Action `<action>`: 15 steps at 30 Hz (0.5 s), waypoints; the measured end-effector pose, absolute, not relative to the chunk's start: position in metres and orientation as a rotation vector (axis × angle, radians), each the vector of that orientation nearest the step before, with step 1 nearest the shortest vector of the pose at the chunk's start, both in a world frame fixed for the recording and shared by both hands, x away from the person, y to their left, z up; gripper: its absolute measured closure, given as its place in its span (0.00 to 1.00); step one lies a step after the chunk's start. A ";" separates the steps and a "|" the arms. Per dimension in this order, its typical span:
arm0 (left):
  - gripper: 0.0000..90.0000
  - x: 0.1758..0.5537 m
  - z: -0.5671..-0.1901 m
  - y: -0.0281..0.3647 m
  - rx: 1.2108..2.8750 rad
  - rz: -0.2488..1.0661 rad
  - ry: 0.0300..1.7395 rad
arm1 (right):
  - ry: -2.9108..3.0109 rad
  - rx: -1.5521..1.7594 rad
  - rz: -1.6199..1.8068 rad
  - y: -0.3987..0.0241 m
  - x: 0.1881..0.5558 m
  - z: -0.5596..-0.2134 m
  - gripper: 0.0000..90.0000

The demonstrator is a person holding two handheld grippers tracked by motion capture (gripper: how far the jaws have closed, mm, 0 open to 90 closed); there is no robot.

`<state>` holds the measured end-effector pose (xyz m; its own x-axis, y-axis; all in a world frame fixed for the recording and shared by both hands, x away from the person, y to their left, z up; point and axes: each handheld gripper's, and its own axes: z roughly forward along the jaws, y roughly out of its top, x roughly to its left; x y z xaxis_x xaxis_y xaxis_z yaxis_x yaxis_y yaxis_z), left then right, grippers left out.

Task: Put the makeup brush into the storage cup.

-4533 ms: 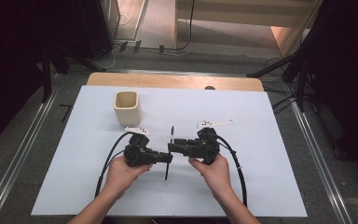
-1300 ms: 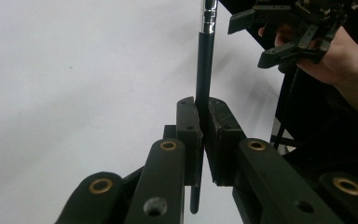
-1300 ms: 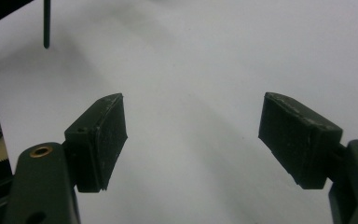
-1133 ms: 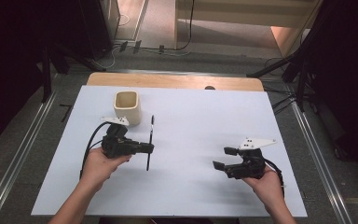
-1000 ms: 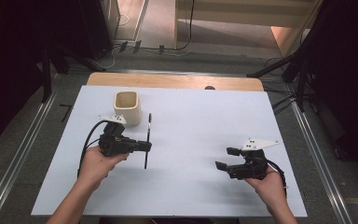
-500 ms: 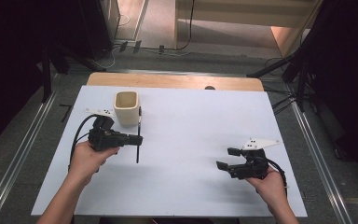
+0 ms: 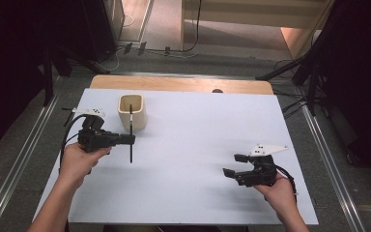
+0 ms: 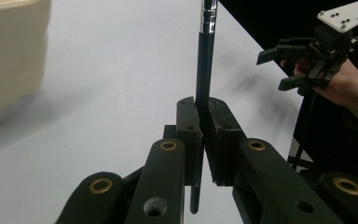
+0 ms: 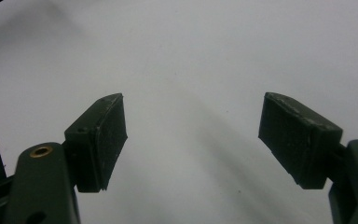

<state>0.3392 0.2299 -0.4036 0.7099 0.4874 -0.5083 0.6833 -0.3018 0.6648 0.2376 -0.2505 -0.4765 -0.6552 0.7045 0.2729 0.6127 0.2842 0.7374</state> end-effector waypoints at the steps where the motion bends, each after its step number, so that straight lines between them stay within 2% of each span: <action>1: 0.94 0.339 -0.404 0.230 1.965 -0.259 0.899 | 2.431 1.252 1.319 -0.250 0.238 -0.477 0.27; 15: 0.94 0.352 -0.402 0.236 1.961 -0.247 0.913 | 2.432 1.241 1.330 -0.249 0.238 -0.477 0.27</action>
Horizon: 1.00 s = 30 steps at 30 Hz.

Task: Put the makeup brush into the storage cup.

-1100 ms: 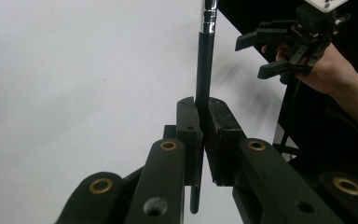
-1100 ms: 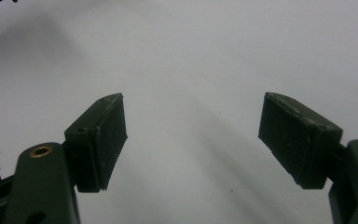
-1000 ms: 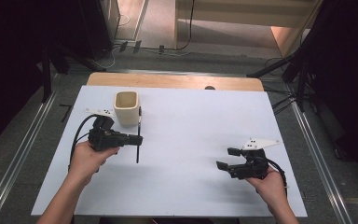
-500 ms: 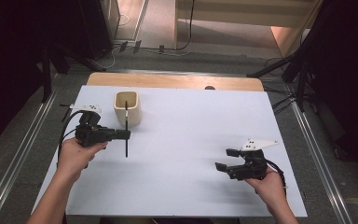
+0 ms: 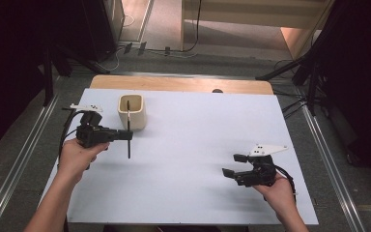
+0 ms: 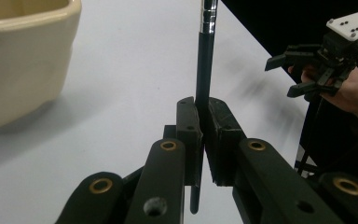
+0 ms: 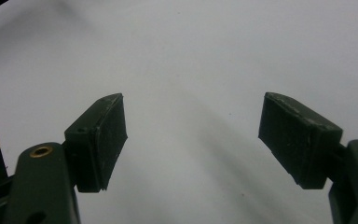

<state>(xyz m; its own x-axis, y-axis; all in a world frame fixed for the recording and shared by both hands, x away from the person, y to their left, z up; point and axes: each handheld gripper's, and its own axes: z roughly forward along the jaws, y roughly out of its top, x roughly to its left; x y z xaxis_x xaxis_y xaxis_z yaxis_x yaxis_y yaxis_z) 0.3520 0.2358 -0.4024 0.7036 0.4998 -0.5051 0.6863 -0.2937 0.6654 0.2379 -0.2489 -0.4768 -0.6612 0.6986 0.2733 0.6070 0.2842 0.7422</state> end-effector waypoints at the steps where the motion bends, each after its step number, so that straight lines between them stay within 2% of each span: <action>1: 0.94 0.352 -0.402 0.236 1.961 -0.247 0.913 | 2.432 1.241 1.331 -0.249 0.238 -0.477 0.27; 17: 0.94 0.383 -0.389 0.242 1.944 -0.241 0.913 | 2.412 1.242 1.325 -0.250 0.237 -0.476 0.27; 30: 0.94 0.413 -0.372 0.235 1.950 -0.185 0.924 | 2.412 1.237 1.338 -0.249 0.236 -0.476 0.27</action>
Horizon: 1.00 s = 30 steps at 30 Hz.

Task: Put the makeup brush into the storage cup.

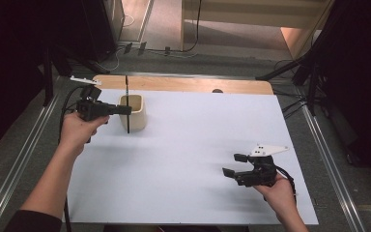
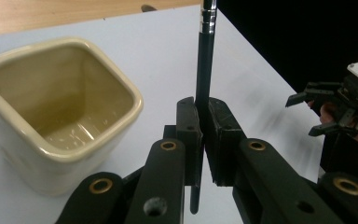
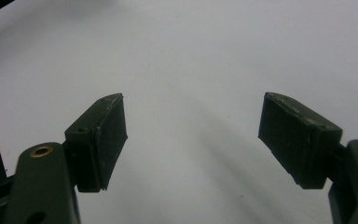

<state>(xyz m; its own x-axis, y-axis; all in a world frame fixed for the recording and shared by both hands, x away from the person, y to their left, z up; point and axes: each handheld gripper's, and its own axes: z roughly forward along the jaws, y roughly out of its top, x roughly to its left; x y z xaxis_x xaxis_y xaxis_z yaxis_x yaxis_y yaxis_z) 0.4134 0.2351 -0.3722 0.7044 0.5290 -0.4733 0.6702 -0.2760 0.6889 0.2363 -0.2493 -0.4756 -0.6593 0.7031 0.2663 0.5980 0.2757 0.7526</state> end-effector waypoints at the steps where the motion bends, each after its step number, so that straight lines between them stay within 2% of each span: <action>1: 0.94 0.415 -0.371 0.235 1.953 -0.180 0.922 | 2.413 1.239 1.337 -0.249 0.236 -0.475 0.27; 23: 0.94 0.454 -0.339 0.237 1.913 -0.066 0.940 | 2.421 1.235 1.348 -0.248 0.236 -0.475 0.27; 30: 0.94 0.461 -0.337 0.232 1.898 0.032 1.006 | 2.423 1.235 1.353 -0.247 0.237 -0.475 0.27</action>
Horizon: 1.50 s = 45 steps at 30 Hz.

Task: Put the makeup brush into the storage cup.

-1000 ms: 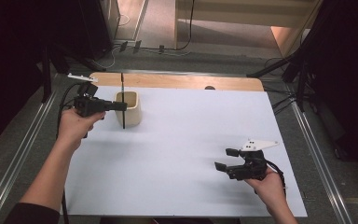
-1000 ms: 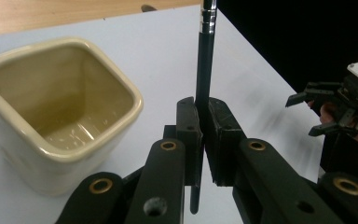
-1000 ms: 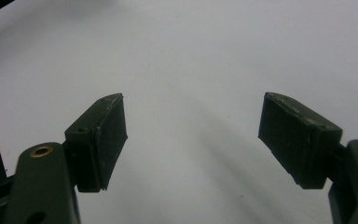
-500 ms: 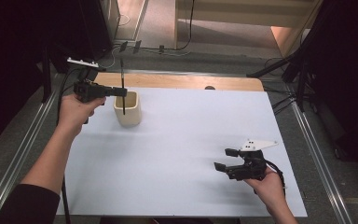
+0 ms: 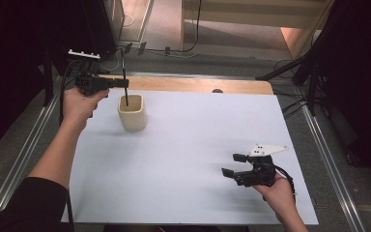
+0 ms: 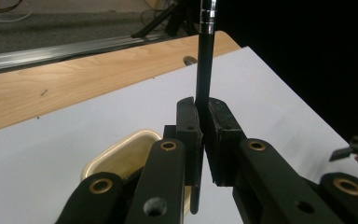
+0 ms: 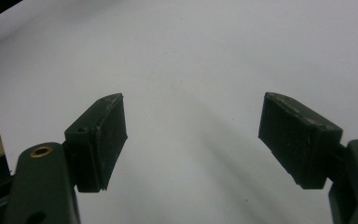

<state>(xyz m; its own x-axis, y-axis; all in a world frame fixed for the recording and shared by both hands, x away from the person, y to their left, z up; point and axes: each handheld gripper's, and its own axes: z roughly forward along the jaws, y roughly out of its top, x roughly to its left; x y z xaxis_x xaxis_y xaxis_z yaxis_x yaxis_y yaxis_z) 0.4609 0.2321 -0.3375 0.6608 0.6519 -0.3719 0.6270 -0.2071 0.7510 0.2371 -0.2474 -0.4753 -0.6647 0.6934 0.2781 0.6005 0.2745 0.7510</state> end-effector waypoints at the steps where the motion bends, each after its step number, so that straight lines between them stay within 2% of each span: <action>1: 0.94 0.462 -0.338 0.231 1.898 0.049 1.015 | 2.423 1.237 1.351 -0.247 0.238 -0.475 0.27; 7: 0.94 0.465 -0.344 0.225 1.893 0.131 1.023 | 2.415 1.237 1.362 -0.247 0.238 -0.475 0.27; 13: 0.94 0.471 -0.350 0.220 1.883 0.149 1.033 | 2.408 1.245 1.372 -0.248 0.237 -0.475 0.27; 26: 0.94 0.476 -0.371 0.221 1.883 0.144 1.069 | 2.396 1.247 1.373 -0.252 0.235 -0.474 0.27; 45: 0.94 0.464 -0.394 0.225 1.904 0.115 1.079 | 2.380 1.259 1.367 -0.252 0.235 -0.473 0.27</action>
<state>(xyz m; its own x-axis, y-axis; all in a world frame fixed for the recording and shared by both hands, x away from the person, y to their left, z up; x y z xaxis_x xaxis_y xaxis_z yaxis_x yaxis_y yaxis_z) 0.4645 0.2247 -0.3939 0.6123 0.7191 -0.3286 0.6339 -0.1981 0.7476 0.2351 -0.2516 -0.4729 -0.6461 0.7099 0.2805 0.5999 0.2450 0.7616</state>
